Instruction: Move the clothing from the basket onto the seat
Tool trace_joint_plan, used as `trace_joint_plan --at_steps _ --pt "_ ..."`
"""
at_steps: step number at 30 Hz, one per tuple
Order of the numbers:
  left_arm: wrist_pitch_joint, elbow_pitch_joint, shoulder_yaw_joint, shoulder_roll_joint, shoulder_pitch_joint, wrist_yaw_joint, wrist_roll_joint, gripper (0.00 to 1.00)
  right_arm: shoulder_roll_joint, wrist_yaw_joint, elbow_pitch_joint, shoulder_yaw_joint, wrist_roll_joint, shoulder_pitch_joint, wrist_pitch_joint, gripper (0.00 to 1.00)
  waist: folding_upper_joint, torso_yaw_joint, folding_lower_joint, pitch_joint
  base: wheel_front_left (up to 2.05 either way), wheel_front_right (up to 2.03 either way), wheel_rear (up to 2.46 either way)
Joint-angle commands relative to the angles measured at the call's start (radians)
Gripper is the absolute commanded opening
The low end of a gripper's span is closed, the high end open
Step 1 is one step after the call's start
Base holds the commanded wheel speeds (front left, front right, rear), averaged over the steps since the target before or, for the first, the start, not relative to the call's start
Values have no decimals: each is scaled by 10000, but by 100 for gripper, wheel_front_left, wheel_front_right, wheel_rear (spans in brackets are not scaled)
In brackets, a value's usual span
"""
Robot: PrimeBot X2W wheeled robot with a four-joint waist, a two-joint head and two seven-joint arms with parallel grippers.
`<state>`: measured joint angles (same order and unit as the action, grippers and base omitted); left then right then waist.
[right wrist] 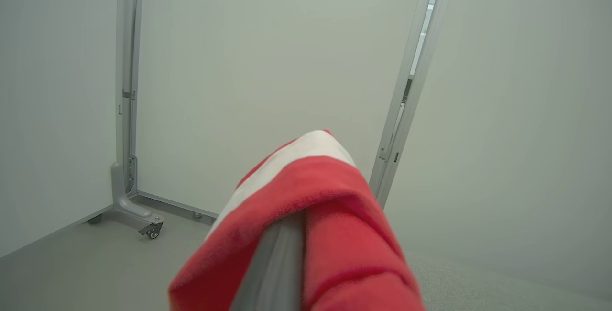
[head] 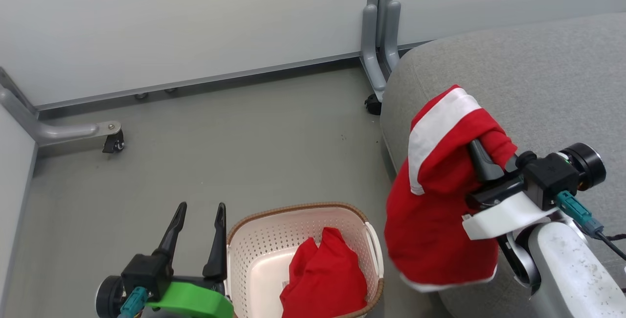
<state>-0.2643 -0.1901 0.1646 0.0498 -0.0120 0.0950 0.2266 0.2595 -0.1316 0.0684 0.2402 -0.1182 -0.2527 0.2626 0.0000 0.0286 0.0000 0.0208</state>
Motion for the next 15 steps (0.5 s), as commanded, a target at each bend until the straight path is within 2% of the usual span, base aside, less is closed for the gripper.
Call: trace_joint_plan --at_steps 1,9,15 --pt "-2 -3 -98 17 251 -54 -122 100 -56 17 -77 -129 57 176 34 0 0 -57 0 46 0 0 0" --pt "-2 -277 -619 21 848 -190 9 100 -255 17 -120 -646 191 683 32 0 0 -187 0 121 0 0 0" --pt "-2 -460 -640 20 880 -199 -77 100 -325 17 -74 -774 251 810 34 0 0 -237 0 150 0 0 0"
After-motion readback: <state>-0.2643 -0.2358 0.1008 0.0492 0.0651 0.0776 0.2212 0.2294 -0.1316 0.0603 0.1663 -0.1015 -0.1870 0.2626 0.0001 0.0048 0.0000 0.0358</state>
